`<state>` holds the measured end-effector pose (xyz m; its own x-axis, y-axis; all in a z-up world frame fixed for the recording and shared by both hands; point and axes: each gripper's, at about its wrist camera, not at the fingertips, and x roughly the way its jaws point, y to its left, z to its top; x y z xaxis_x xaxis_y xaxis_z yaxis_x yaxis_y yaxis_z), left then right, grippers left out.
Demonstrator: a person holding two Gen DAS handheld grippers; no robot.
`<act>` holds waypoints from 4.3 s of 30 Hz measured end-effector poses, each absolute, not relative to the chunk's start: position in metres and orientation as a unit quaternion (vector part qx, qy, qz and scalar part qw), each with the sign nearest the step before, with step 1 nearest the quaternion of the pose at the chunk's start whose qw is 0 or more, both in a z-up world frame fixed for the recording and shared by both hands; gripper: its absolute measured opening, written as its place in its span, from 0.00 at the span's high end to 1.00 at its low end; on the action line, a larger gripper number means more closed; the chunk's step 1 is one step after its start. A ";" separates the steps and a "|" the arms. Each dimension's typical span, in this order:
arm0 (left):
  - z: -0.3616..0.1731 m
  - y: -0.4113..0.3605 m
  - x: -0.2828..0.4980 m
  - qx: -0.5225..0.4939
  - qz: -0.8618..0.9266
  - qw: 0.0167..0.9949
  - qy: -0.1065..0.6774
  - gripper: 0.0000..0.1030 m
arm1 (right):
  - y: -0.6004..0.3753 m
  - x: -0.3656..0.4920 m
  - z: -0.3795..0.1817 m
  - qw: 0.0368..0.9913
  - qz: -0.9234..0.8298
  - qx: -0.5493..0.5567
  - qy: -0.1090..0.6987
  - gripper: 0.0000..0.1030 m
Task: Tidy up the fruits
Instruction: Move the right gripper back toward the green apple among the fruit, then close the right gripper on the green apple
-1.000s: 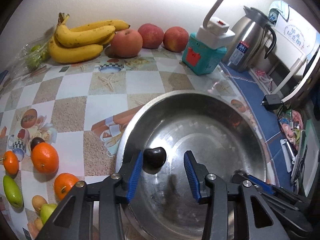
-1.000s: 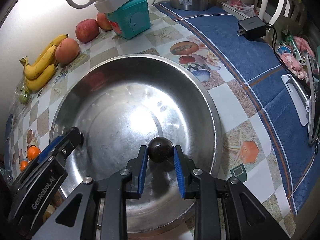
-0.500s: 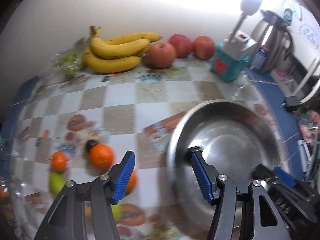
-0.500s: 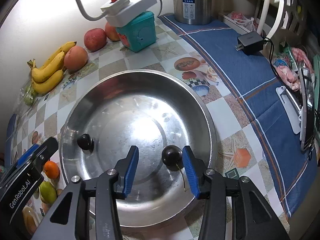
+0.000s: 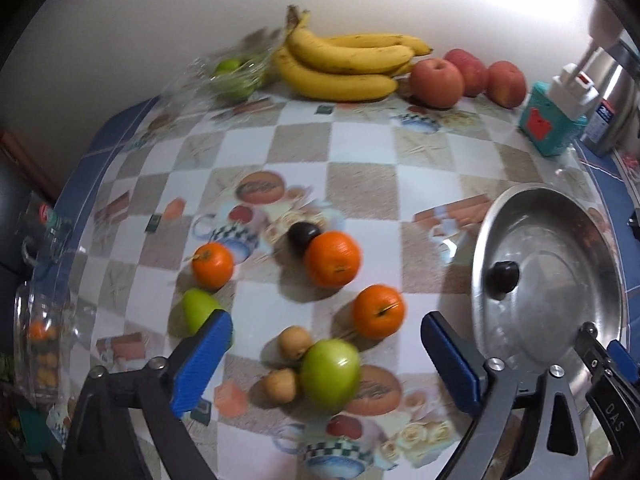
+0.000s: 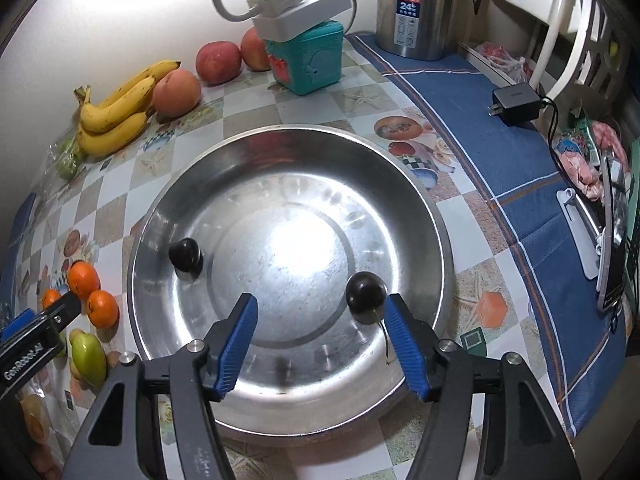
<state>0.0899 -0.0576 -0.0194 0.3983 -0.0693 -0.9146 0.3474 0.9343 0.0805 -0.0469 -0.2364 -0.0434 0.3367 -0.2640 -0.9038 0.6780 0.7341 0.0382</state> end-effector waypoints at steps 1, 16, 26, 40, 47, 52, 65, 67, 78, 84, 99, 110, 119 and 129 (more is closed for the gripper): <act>-0.020 -0.054 0.090 0.128 -0.123 0.825 0.536 0.05 | -0.235 -0.046 -0.044 0.790 -0.298 0.207 0.494 0.35; -0.022 -0.011 0.087 0.107 -0.089 0.825 0.548 0.00 | -0.211 -0.043 -0.052 0.799 -0.279 0.184 0.500 0.03; -0.014 0.015 0.085 0.091 -0.070 0.834 0.540 0.00 | -0.208 -0.047 -0.048 0.797 -0.294 0.185 0.494 0.02; -0.005 0.053 0.098 0.096 -0.056 0.841 0.529 0.00 | -0.178 -0.032 -0.050 0.802 -0.234 0.189 0.515 0.02; 0.000 0.081 0.110 0.090 -0.020 0.848 0.522 0.00 | -0.147 -0.017 -0.051 0.809 -0.190 0.171 0.530 0.02; 0.001 0.096 0.117 0.060 -0.013 0.845 0.531 0.00 | -0.123 -0.007 -0.051 0.813 -0.151 0.166 0.537 0.02; -0.023 0.089 0.132 0.015 -0.021 0.818 0.575 0.00 | -0.097 0.014 -0.050 0.819 -0.112 0.202 0.526 0.02; -0.028 0.086 0.135 0.013 -0.020 0.814 0.580 0.00 | -0.099 0.016 -0.050 0.817 -0.115 0.217 0.521 0.02; -0.036 0.078 0.148 -0.006 -0.025 0.807 0.591 0.00 | -0.092 0.039 -0.059 0.803 -0.119 0.244 0.531 0.02; -0.043 0.072 0.154 -0.015 -0.032 0.799 0.600 0.01 | -0.083 0.053 -0.066 0.798 -0.121 0.230 0.544 0.02; -0.062 0.061 0.163 -0.029 -0.049 0.783 0.619 0.15 | -0.069 0.064 -0.076 0.795 -0.140 0.177 0.562 0.12; -0.073 0.054 0.163 -0.054 -0.082 0.772 0.628 0.54 | -0.059 0.069 -0.076 0.802 -0.100 0.196 0.556 0.52; -0.078 0.047 0.163 -0.062 -0.089 0.771 0.628 0.57 | -0.053 0.071 -0.077 0.801 -0.091 0.197 0.558 0.60; -0.073 0.052 0.160 -0.063 -0.088 0.770 0.629 0.57 | -0.053 0.071 -0.077 0.802 -0.090 0.198 0.556 0.60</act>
<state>0.1605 0.0516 -0.0725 0.1943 -0.2153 -0.9570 0.0568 0.9765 -0.2081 0.0706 -0.0533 -0.0770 0.3664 0.0756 -0.9274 0.3655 0.9049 0.2181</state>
